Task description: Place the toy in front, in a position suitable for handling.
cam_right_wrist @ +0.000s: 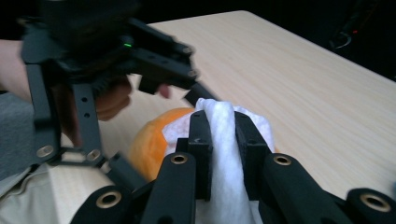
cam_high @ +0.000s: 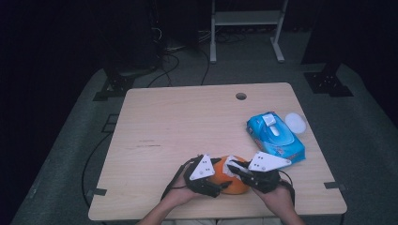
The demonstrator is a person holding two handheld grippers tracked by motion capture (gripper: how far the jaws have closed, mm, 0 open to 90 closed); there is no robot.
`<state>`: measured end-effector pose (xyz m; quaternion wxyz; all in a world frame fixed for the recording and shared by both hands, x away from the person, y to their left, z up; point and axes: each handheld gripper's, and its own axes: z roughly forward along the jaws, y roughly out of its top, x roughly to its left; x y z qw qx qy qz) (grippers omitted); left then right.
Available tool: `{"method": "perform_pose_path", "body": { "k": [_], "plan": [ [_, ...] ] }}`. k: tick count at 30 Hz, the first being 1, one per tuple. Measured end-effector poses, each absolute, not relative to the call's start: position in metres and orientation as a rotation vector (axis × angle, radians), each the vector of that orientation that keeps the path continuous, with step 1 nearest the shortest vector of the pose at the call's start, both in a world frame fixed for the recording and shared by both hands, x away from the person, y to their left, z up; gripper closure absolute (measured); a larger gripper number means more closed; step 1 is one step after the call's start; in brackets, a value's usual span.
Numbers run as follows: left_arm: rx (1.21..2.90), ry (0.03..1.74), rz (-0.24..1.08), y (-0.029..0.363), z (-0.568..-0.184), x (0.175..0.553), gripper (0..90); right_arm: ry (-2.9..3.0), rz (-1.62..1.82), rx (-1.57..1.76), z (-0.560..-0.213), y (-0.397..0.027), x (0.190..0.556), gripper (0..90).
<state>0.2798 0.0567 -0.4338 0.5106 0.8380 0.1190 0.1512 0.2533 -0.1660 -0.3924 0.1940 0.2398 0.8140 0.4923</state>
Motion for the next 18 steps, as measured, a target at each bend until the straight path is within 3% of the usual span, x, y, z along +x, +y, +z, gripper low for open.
{"method": "perform_pose_path", "body": {
  "k": [2, 4, 7, 10, 12, 15, 18],
  "plan": [
    [1.995, 0.298, 0.414, 0.057, -0.433, 0.279, 36.7, 2.253, 1.388, 0.708, -0.391, -0.172, 0.256, 79.0],
    [1.970, 0.327, 0.490, 0.056, -0.432, 0.279, 40.2, 2.213, 1.376, 0.744, -0.391, -0.181, 0.260, 79.0],
    [1.953, 0.347, 0.563, 0.059, -0.431, 0.281, 41.3, 2.189, 1.377, 0.811, -0.397, -0.193, 0.268, 79.0],
    [1.944, 0.390, 0.536, 0.068, -0.433, 0.288, 40.5, 2.193, 1.378, 0.899, -0.405, -0.204, 0.277, 79.0],
    [1.952, 0.404, 0.474, 0.070, -0.433, 0.292, 35.3, 2.205, 1.394, 0.941, -0.410, -0.208, 0.280, 78.9],
    [1.944, 0.440, 0.372, 0.072, -0.432, 0.295, 18.3, 2.221, 1.417, 0.919, -0.412, -0.203, 0.277, 78.9],
    [1.904, 0.492, 0.298, 0.078, -0.430, 0.299, 15.1, 2.245, 1.440, 0.883, -0.411, -0.196, 0.272, 78.9]
  ]
}}
